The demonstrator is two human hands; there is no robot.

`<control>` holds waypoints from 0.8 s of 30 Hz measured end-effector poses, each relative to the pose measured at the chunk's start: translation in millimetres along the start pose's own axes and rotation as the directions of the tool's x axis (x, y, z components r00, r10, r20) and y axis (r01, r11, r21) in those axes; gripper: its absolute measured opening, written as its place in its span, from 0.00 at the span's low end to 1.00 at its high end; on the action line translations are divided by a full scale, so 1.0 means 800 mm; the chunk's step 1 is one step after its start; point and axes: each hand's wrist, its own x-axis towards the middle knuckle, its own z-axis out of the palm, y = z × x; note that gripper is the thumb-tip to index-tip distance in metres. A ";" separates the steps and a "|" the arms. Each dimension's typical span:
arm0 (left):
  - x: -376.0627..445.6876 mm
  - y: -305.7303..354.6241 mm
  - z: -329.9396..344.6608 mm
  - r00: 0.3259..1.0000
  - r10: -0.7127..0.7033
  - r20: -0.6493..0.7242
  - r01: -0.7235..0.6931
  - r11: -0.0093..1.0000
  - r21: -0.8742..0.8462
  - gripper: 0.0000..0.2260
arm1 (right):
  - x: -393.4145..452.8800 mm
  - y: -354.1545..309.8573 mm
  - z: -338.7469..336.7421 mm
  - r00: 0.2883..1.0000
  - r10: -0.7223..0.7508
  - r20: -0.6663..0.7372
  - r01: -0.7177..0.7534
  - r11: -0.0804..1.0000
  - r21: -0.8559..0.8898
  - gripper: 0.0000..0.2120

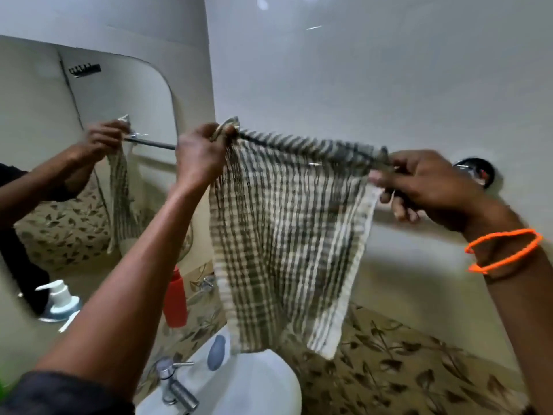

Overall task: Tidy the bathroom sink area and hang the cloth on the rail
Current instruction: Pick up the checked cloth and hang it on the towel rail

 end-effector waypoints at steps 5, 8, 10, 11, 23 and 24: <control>0.035 0.062 0.072 0.899 -0.188 0.397 0.436 0.480 -0.761 0.05 | 0.052 -0.022 -0.015 0.850 -0.149 -0.505 0.043 0.976 -0.215 0.10; 0.035 0.081 0.121 0.924 -0.088 0.373 0.342 0.630 -0.698 0.01 | 0.078 -0.016 -0.024 0.812 -0.282 -0.511 -0.193 0.696 -0.691 0.16; 0.029 0.076 0.143 0.929 -0.006 0.369 0.157 0.912 -0.379 0.11 | 0.088 -0.013 -0.025 0.868 -0.221 -0.444 -0.262 0.555 -0.789 0.21; 0.027 0.071 0.146 0.924 0.039 0.381 0.035 0.982 -0.186 0.18 | 0.092 -0.012 -0.027 0.887 -0.195 -0.418 -0.279 0.494 -0.823 0.25; -0.040 -0.037 0.177 0.997 -0.073 -0.036 0.054 0.922 -0.382 0.25 | 0.069 -0.021 -0.024 0.991 0.058 0.121 0.039 0.737 -0.674 0.16; -0.041 -0.040 0.174 0.998 -0.036 -0.057 0.014 0.937 -0.349 0.23 | 0.065 -0.019 -0.026 0.989 0.047 0.140 0.062 0.727 -0.684 0.16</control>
